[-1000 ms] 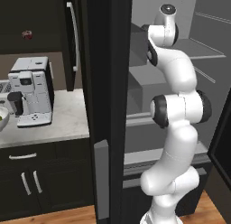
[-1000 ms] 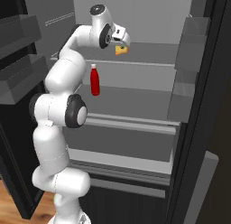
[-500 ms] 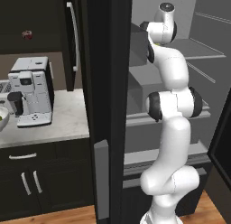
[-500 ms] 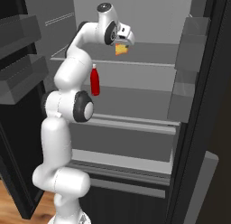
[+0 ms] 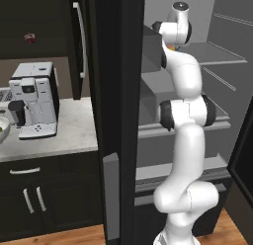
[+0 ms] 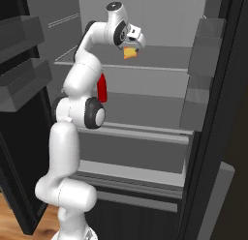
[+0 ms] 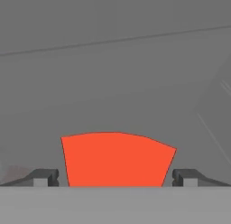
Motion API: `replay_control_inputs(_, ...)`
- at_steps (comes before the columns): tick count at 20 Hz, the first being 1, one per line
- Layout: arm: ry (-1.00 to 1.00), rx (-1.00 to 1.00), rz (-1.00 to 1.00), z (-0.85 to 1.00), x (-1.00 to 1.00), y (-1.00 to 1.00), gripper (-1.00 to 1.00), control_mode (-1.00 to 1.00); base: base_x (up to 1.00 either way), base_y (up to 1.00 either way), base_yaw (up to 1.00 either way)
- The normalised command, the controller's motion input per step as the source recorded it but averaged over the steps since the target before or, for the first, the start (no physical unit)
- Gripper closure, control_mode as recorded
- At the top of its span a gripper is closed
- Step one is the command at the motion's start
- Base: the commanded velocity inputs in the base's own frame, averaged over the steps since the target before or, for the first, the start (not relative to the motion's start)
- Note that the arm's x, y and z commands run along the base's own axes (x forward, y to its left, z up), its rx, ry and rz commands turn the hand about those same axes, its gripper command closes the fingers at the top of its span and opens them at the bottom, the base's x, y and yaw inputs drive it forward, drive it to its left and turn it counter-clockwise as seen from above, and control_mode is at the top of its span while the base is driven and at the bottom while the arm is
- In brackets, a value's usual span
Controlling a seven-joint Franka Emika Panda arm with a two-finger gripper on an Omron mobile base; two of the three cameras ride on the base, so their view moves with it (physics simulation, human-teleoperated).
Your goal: Pick the cheese from the fridge and the cheese grater from the cabinet and place them next to the salad bowl.
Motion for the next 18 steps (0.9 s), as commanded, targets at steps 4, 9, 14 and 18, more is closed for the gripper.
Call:
replay_control_inputs(4,0.00,0.00,0.00,-0.02,0.00,0.00,1.00,-1.00,0.00,0.00,0.00)
replay_control_inputs(9,0.00,0.00,0.00,-0.13,0.00,0.00,1.00,-1.00,0.00,0.00,0.00)
replay_control_inputs(14,-0.08,0.00,0.00,-0.08,0.00,0.00,1.00,-1.00,0.00,0.00,0.00)
replay_control_inputs(18,-0.32,0.00,0.00,0.00,0.00,0.00,1.00,-1.00,0.00,0.00,0.00)
